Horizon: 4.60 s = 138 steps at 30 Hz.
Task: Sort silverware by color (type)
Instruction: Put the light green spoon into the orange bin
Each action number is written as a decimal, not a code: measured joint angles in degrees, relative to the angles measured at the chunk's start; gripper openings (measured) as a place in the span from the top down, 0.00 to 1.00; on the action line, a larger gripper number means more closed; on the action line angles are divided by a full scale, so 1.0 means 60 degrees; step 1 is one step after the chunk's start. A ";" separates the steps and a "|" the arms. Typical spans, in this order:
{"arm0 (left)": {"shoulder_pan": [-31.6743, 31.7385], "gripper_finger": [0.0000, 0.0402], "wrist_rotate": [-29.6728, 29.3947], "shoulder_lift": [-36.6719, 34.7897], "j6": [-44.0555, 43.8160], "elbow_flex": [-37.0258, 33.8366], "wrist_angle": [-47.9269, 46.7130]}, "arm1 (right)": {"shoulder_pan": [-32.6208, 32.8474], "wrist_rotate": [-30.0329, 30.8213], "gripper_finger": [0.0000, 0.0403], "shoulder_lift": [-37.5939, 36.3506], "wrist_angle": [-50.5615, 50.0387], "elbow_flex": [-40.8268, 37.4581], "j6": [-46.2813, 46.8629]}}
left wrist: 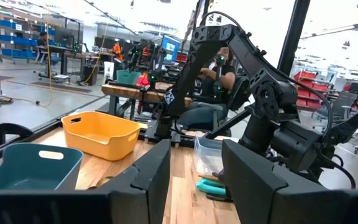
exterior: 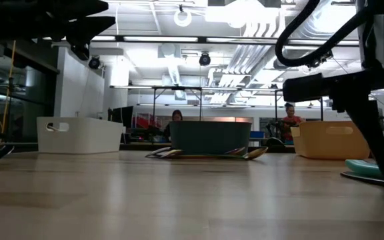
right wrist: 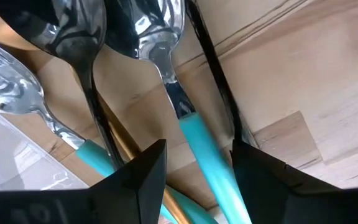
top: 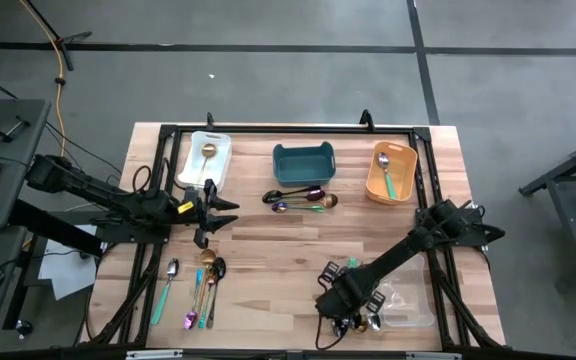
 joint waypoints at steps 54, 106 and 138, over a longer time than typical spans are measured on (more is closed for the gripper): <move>-0.0001 0.66 -0.0153 -0.0001 -0.0080 0.0000 -0.0154 | -0.1711 0.0461 0.91 -0.1579 -0.0227 0.0629 0.1678; 0.0815 0.66 -0.0196 -0.0004 0.1943 0.0000 0.0881 | -0.4110 0.4215 0.91 -0.5632 0.1764 -0.2889 0.5264; 0.1420 0.66 -0.0178 0.0000 0.1080 0.0000 0.1161 | -1.1722 0.3505 0.91 -0.8584 0.0782 -0.5653 0.9151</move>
